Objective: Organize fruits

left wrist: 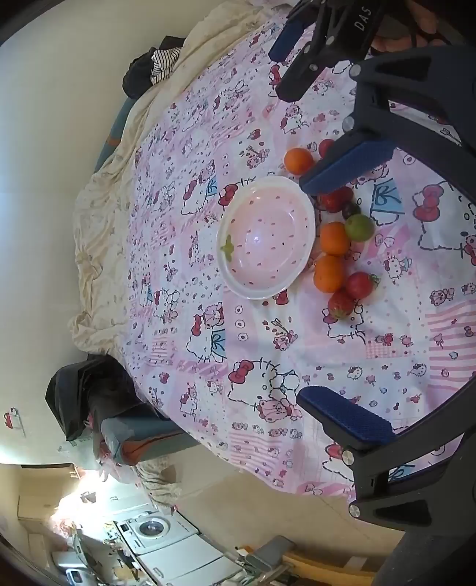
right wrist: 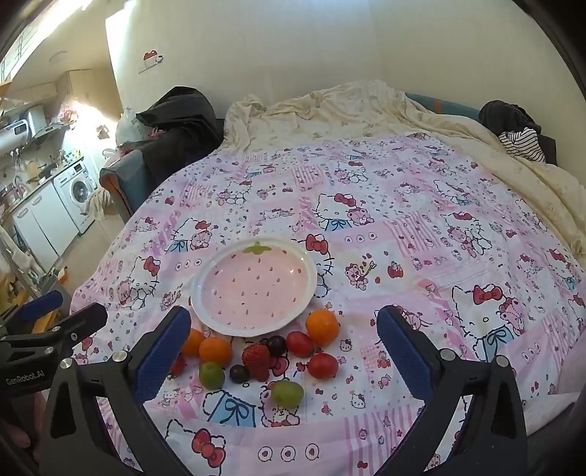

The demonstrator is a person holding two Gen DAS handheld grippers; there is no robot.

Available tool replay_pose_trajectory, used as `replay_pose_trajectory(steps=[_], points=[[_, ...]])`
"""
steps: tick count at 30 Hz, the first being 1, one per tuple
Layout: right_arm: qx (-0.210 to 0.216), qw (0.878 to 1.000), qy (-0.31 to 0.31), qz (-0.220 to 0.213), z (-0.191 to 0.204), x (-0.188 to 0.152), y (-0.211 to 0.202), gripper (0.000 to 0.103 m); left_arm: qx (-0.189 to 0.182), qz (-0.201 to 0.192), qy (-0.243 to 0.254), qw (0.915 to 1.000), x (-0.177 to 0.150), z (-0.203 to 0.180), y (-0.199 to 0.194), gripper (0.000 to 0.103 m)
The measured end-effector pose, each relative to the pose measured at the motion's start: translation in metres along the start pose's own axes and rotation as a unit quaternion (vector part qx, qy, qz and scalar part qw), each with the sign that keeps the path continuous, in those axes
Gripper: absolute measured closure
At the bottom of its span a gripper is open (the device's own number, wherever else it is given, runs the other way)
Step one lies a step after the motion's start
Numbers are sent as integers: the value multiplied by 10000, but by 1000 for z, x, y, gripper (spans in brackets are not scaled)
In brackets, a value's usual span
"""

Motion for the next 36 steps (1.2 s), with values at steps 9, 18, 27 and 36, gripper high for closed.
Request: replay_pose_trajectory(steps=[9, 18, 27, 36], points=[[52, 10000, 40, -16, 0, 0, 0, 0, -11, -58, -66, 10000, 1, 5, -1, 0], [19, 10000, 50, 6, -1, -1, 0, 0, -11, -79, -76, 9999, 1, 4, 0, 0], [20, 10000, 4, 7, 0, -2, 1, 0, 26, -104, -104, 9999, 2, 3, -4, 0], [21, 10000, -3, 8, 1, -2, 1, 0, 24, -112, -94, 9999, 2, 4, -4, 0]])
Point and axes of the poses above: each gripper's, at about its wrist camera, not at the fingertips, and y roughly the way its jaws point, z to its left, x to its top, the point moved 7 cm from there along y, roughly the way its jaws point, and after that the axes turned 12 degrees about z, right-handed, at the moved point
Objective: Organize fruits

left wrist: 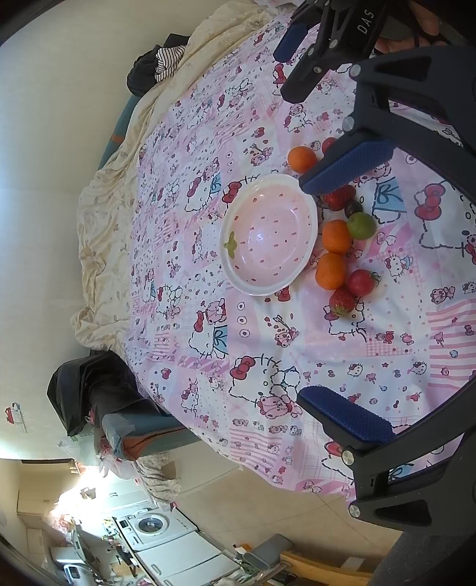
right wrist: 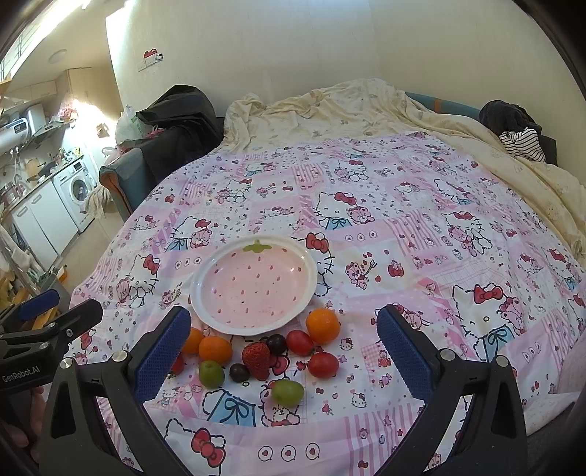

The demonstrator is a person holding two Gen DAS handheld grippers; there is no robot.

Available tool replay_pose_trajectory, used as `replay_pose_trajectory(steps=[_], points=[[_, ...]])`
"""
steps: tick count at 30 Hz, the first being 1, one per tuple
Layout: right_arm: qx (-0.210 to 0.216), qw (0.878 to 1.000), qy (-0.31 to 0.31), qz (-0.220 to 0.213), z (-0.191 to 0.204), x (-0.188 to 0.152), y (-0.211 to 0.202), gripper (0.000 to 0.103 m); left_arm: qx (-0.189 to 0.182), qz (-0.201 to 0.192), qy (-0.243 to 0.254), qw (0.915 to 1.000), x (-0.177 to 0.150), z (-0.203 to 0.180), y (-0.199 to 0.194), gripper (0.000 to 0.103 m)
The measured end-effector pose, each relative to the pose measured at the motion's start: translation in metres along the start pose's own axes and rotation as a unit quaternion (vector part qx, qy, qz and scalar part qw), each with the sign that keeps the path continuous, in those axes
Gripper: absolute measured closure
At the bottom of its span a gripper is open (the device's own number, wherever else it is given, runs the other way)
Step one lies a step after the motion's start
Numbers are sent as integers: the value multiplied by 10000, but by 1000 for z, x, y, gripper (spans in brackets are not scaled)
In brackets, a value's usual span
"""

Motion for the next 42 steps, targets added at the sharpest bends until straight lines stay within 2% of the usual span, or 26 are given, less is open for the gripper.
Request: replay_pose_trajectory(steps=[42], points=[[-35, 10000, -20, -2, 2, 1, -2, 0, 29, 5, -19, 10000, 1, 6, 1, 0]])
Point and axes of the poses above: each gripper's, at about its wrist camera, not at the fingertips, and y roughly the way its jaws point, z to its left, x to its top, the point moved 7 cm from there along y, roughly the way its jaws point, and after that the axes turned 12 degrees about z, right-handed, at the moved point
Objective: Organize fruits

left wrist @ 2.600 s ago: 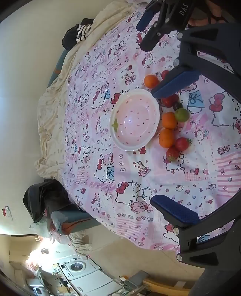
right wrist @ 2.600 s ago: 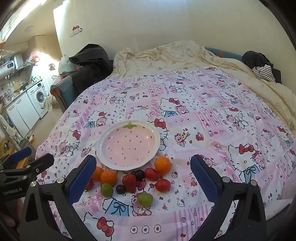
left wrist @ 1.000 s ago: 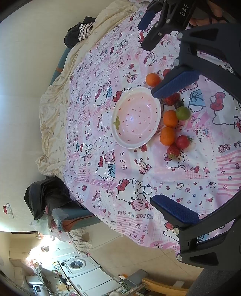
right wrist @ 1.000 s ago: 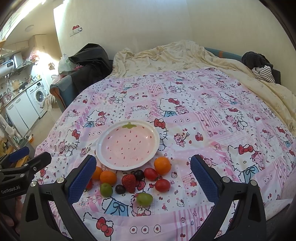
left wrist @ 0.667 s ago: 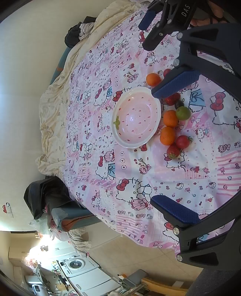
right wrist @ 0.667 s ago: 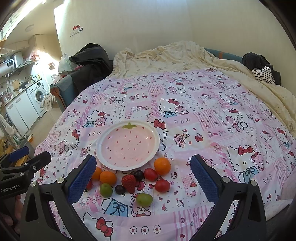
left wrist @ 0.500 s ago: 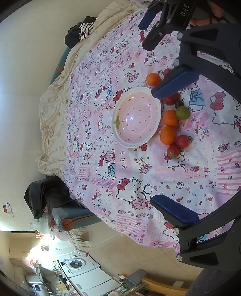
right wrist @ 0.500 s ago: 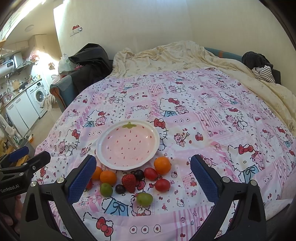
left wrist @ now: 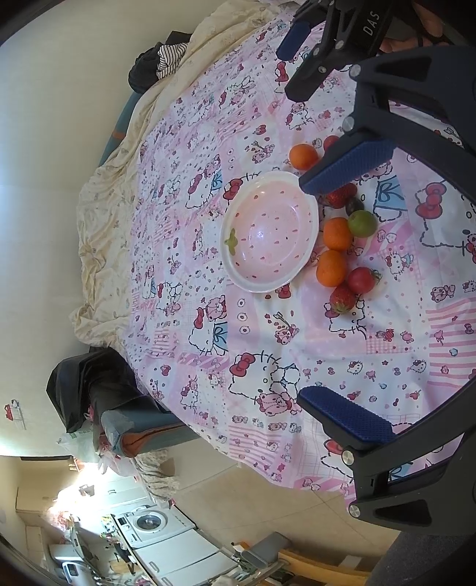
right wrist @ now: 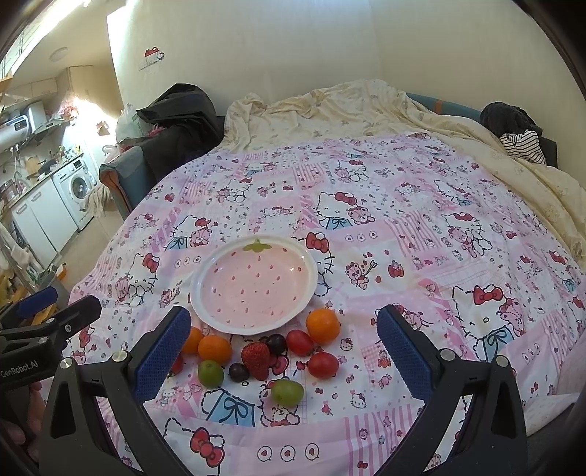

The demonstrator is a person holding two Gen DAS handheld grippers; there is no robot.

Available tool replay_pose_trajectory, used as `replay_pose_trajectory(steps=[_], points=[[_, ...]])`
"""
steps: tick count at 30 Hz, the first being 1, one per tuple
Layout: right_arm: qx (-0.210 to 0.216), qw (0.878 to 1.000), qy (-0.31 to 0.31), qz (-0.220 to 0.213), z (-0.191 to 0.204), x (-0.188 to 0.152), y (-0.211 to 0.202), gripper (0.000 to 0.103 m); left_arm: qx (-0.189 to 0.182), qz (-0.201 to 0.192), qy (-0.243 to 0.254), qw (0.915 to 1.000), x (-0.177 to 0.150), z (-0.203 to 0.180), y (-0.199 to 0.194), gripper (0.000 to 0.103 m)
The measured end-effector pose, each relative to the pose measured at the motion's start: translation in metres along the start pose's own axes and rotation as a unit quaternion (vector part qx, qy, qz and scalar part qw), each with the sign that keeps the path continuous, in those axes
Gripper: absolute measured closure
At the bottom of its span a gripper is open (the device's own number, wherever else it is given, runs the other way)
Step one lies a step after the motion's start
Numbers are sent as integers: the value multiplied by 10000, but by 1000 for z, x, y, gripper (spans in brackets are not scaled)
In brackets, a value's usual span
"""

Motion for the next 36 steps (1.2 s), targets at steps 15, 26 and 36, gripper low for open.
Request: replay_pose_trajectory(steps=[15, 26, 36], points=[[7, 10000, 16, 6, 0, 1, 2, 0, 64, 24, -4, 10000, -3, 0, 0, 0], [299, 9990, 169, 274, -10, 6, 6, 0, 102, 303, 83, 9995, 10, 2, 6, 0], [92, 9939, 323, 1050, -42, 31, 39, 0, 320, 1290, 287, 9907, 34, 12, 48, 0]])
Point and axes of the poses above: each gripper's, at about its wrist camera, not at the fingertips, and y roughly the way its jaws point, z to its left, x to its top, the point moved 7 cm from there along y, roughly the way its jaws point, and after that the axes turned 12 degrees about z, right-handed, at the moved point
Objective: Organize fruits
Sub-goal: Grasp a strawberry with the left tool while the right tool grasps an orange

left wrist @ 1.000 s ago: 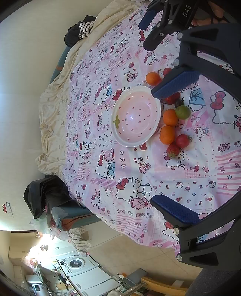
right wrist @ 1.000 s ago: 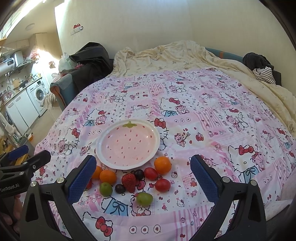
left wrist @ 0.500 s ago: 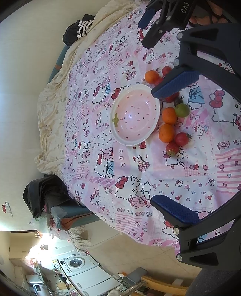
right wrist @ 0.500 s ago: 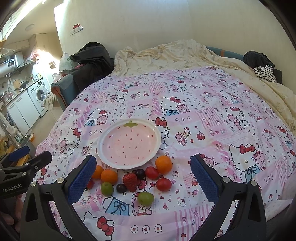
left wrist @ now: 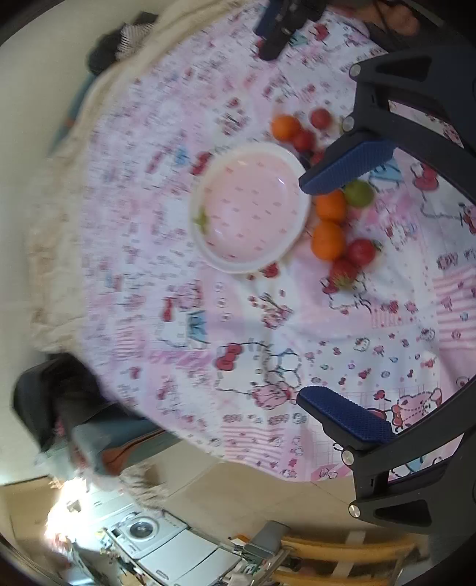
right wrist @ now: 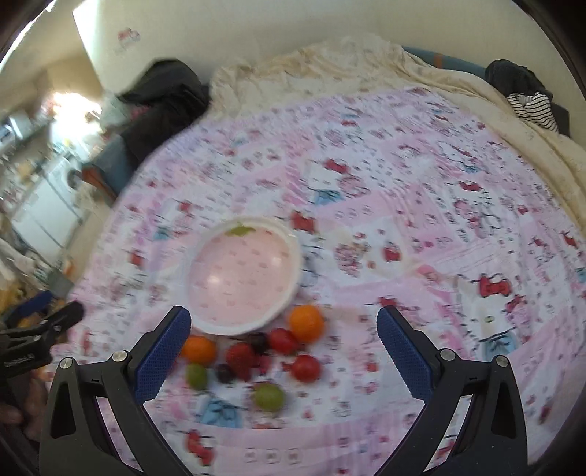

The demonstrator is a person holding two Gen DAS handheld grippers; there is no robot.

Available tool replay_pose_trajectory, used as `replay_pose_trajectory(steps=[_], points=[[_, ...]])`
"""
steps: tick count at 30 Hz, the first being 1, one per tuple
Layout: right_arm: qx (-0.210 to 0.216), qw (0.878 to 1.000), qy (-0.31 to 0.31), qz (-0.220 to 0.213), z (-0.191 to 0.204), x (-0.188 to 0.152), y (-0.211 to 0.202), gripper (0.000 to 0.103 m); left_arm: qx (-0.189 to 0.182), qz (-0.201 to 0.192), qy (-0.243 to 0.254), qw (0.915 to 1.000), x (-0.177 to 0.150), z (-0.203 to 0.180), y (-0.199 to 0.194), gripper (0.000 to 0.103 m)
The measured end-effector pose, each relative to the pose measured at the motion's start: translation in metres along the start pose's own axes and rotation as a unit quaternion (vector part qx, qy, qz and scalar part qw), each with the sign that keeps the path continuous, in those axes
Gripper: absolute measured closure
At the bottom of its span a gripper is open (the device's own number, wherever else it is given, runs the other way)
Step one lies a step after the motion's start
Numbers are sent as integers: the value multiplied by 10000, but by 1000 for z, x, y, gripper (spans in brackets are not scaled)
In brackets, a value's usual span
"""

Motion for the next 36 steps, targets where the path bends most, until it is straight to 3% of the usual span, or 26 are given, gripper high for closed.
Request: replay_pose_trajectory(steps=[5, 10, 13, 17, 20, 22, 29, 36], points=[[120, 9982, 55, 579, -16, 12, 22, 0, -13, 801, -177, 9966, 4, 12, 41, 0], [429, 9923, 183, 1151, -22, 16, 48, 0, -269, 1498, -347, 9877, -3, 11, 75, 12], [628, 9876, 255, 1418, -20, 15, 62, 3, -399, 1719, -379, 9836, -9, 7, 88, 24], [745, 9826, 361, 1665, -21, 7, 77, 12, -650, 2160, -556, 9726, -22, 5, 108, 50], [761, 9803, 457, 1767, -23, 0, 83, 12, -849, 2471, -570, 9636, -31, 4, 120, 55], [725, 9811, 398, 1751, -22, -1, 83, 12, -894, 2551, -653, 9606, -32, 3, 125, 55], [692, 9815, 441, 1729, -24, 1, 85, 12, -1476, 2668, -1067, 9464, -25, 5, 131, 75], [633, 9817, 477, 1730, -27, 1, 87, 12, -1771, 2759, -1361, 9349, -29, 14, 132, 82]])
Point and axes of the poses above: each gripper's, at about its wrist camera, not at the fingertips, and y roughly the way its jaws point, z to its left, x to its top, the point moved 7 cm from there along y, roughly the way its jaws point, and after that the axes turned 12 degrees about z, right-handed, at the moved point
